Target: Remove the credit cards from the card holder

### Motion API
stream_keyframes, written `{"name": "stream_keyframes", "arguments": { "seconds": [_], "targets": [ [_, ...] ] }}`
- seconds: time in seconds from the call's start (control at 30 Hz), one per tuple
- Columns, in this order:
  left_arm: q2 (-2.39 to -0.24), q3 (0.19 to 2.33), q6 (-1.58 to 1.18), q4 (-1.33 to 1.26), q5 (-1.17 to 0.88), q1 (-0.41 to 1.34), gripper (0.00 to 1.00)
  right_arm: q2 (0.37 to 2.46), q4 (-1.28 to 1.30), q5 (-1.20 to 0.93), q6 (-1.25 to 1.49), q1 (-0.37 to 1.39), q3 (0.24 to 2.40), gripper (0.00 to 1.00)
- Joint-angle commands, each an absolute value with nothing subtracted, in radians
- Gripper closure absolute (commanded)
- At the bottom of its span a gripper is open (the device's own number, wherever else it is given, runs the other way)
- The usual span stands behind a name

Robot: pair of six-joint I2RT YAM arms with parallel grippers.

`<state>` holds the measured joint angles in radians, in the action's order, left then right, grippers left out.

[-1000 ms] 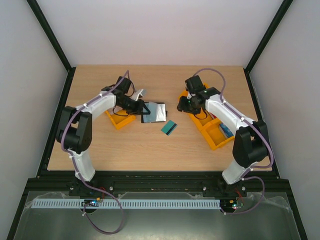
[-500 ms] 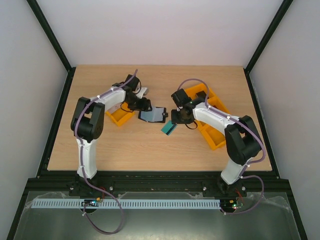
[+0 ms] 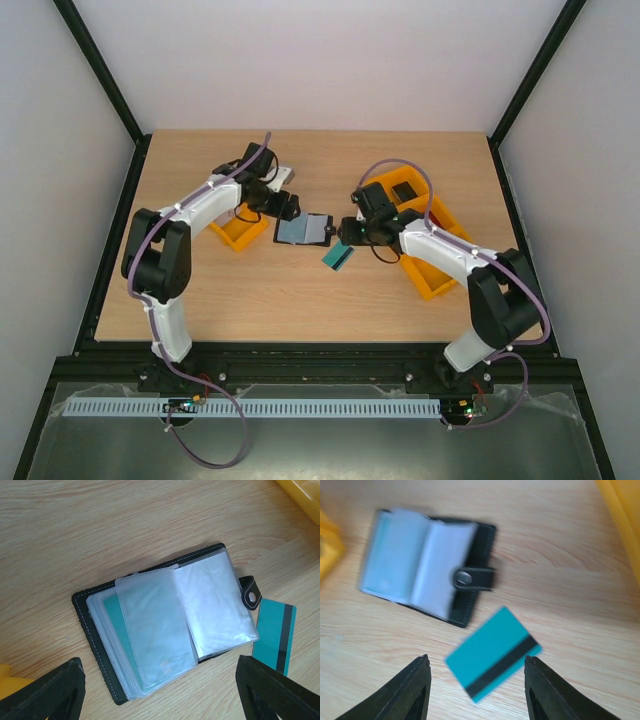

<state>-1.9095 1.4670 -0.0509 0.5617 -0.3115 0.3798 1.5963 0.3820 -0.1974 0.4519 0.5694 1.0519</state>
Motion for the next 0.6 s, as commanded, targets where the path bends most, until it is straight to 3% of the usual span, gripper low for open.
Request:
{"name": "stream_keyframes", "arguments": {
  "seconds": [0.0,0.57],
  "targets": [
    [-1.894,1.453,-0.057,0.578,-0.351,0.383,0.17,1.56,0.174,-0.326,0.543,0.574,1.012,0.5],
    [-2.009,1.443,-0.134,0.524,-0.396,0.371,0.17,1.92,0.082,-0.321,0.615,0.574,1.154,0.54]
  ]
}}
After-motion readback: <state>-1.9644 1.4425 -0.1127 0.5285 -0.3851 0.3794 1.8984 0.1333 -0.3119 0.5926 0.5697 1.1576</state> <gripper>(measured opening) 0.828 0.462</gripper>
